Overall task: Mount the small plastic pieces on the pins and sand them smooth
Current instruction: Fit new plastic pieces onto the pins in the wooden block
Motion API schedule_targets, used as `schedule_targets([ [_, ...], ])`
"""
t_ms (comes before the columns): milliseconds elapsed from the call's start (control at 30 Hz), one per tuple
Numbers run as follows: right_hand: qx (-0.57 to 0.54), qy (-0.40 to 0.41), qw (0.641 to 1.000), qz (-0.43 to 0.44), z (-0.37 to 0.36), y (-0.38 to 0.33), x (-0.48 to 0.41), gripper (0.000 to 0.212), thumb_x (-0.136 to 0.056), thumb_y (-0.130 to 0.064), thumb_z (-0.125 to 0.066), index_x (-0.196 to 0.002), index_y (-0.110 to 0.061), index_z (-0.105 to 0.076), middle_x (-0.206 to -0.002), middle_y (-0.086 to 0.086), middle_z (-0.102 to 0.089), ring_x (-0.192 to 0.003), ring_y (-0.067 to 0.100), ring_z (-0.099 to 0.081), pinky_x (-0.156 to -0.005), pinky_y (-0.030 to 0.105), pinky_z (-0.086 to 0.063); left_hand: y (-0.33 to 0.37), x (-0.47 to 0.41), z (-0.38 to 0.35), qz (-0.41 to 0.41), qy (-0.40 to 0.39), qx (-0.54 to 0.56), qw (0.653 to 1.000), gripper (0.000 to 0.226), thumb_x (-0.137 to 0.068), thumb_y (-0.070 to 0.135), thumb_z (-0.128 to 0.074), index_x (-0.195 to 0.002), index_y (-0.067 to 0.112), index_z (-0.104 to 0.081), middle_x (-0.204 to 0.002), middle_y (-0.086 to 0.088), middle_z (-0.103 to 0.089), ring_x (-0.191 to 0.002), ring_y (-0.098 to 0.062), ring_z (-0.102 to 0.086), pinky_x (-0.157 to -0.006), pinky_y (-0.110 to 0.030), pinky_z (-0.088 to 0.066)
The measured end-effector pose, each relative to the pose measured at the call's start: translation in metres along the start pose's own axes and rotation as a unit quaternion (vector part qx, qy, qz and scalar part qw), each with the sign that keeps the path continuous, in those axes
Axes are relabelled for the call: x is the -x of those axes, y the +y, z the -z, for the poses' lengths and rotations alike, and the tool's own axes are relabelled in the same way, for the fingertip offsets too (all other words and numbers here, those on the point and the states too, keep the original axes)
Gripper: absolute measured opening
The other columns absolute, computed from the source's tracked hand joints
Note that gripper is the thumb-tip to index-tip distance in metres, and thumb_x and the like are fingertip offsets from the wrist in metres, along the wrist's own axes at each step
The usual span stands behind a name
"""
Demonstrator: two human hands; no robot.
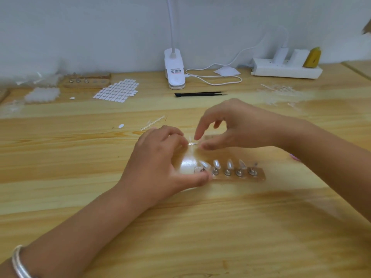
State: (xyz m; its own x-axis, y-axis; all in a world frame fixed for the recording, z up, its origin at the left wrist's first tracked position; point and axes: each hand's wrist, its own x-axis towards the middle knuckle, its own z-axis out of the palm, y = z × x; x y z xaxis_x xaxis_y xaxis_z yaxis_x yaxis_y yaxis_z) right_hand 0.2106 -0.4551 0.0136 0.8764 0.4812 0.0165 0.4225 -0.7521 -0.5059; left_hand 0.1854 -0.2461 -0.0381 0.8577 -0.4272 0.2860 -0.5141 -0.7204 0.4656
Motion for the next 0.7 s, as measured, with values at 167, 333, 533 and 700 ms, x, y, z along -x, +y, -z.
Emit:
schedule_targets([
  [167,0.059,-0.015,0.998,0.001,-0.015,-0.005,-0.017,0.032,-0.071,-0.042,-0.087,-0.095,-0.024,-0.077,-0.096,-0.011,-0.065,-0.095,0.006,-0.055,-0.087,0.029,-0.044,0.001,0.001,0.0,-0.053,0.025,-0.018,0.998,0.071,-0.061,0.077,-0.055,-0.098,0.019,-0.074,-0.102,0.011,-0.064,-0.094,0.001,-0.043,-0.105,-0.041,-0.037],
  [333,0.038,0.016,0.999,0.011,-0.016,-0.001,-0.017,0.014,-0.078,-0.032,-0.084,-0.087,-0.022,-0.08,-0.092,-0.009,-0.07,-0.093,0.007,-0.059,-0.088,0.033,-0.047,0.005,0.001,0.002,-0.047,0.003,-0.016,0.999,0.074,-0.062,0.078,-0.051,-0.106,0.022,-0.073,-0.108,0.012,-0.064,-0.102,0.0,-0.044,-0.106,-0.04,-0.036],
  [533,-0.004,0.029,1.0,0.006,-0.013,0.007,-0.023,0.007,-0.085,-0.026,-0.08,-0.084,-0.019,-0.081,-0.082,-0.006,-0.074,-0.08,0.007,-0.064,-0.081,0.036,-0.049,0.006,0.002,0.002,-0.037,-0.011,-0.042,0.998,0.076,-0.063,0.077,-0.05,-0.108,0.023,-0.074,-0.111,0.01,-0.065,-0.106,-0.009,-0.053,-0.106,-0.034,-0.034],
  [700,0.004,0.048,0.997,0.061,-0.02,0.012,-0.021,0.006,-0.086,-0.017,-0.079,-0.09,-0.013,-0.08,-0.088,-0.002,-0.074,-0.083,0.011,-0.065,-0.085,0.036,-0.05,0.007,0.003,0.002,-0.013,-0.013,-0.048,0.999,0.081,-0.06,0.081,-0.047,-0.114,0.026,-0.071,-0.122,0.008,-0.061,-0.117,-0.016,-0.051,-0.103,-0.023,-0.023],
])
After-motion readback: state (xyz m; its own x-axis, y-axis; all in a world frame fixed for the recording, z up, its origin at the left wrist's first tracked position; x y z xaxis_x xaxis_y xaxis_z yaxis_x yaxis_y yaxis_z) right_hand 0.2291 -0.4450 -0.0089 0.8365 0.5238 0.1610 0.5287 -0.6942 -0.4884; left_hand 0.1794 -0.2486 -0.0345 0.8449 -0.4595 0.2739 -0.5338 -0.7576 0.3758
